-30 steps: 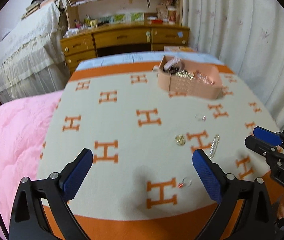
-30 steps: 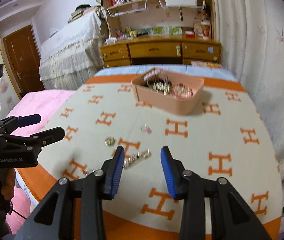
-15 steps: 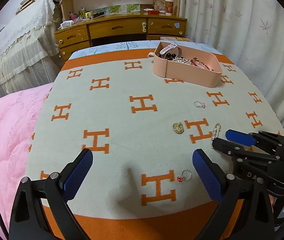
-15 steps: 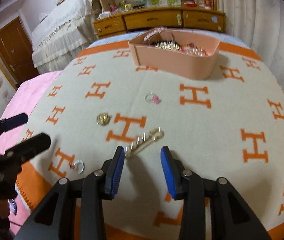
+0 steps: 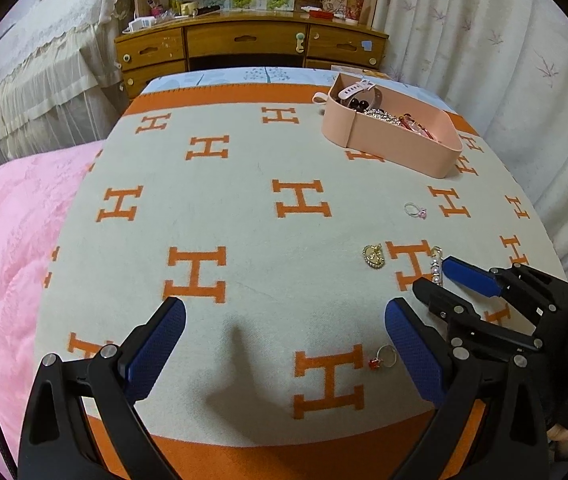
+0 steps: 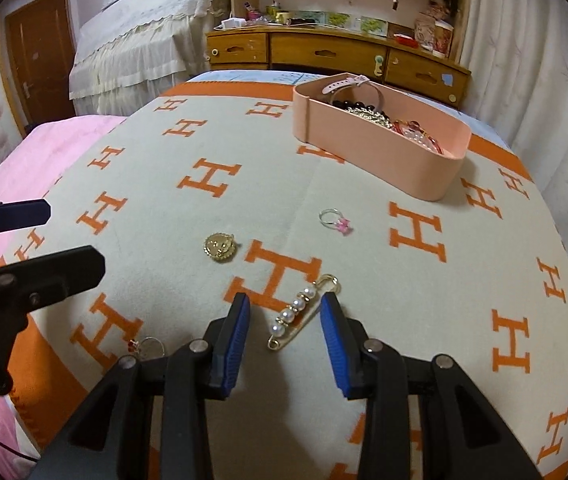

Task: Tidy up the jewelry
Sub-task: 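Grasp the pearl safety pin with the right tool while the left tool grasps the gold coin pendant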

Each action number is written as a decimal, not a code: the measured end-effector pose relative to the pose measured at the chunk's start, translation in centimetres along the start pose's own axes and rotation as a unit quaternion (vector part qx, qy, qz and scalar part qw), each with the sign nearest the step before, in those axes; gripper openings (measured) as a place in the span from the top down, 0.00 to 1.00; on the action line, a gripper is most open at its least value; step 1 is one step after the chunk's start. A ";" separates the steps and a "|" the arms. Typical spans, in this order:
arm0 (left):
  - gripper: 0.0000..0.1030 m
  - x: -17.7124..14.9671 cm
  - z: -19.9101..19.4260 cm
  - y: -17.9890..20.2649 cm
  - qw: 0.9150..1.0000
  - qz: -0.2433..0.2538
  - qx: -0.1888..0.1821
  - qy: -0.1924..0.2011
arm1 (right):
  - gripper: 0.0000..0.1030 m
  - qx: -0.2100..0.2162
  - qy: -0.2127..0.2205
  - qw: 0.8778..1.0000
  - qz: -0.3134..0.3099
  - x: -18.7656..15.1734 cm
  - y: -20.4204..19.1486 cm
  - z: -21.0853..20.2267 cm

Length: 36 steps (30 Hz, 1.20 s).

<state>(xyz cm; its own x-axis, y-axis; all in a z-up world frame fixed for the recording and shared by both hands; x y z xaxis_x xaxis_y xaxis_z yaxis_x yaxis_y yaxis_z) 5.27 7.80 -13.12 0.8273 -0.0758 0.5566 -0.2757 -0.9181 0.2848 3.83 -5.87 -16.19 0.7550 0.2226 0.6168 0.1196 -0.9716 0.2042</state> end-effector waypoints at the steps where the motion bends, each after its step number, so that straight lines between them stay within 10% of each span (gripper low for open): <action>1: 0.04 0.1 0.1 0.0 1.000 -0.001 -0.001 -0.001 | 0.78 0.000 0.000 1.000 -0.001 0.0 0.0 0.0; 5: 0.04 0.3 0.4 0.2 1.000 0.001 -0.009 -0.002 | 0.93 0.002 -0.005 1.000 0.011 -0.1 1.0 0.1; 16: 0.05 1.3 3.2 2.4 0.999 0.030 -0.012 -0.015 | 0.93 0.044 -0.017 0.996 0.082 -2.0 4.6 -0.4; 36: 0.64 2.5 7.8 5.9 0.995 0.077 0.022 -0.064 | 0.93 0.092 -0.010 0.989 0.117 -2.9 6.7 -0.1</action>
<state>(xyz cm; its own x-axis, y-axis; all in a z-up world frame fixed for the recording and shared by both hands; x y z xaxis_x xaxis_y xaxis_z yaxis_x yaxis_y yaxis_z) 9.48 -0.83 -16.12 0.8334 -0.2629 0.4862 -0.3848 -0.9075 0.1687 2.36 -13.04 -16.54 0.7878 -0.0093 0.6158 0.0550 -0.9948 -0.0853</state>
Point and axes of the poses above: each gripper's, at about its wrist camera, not at the fingertips, and z roughly the way its jaws point, y to its right, x to its top, the point moved 2 cm from there along z, roughly the way its jaws point, and after that the axes turned 14 degrees about -x, right-handed, at the moved point
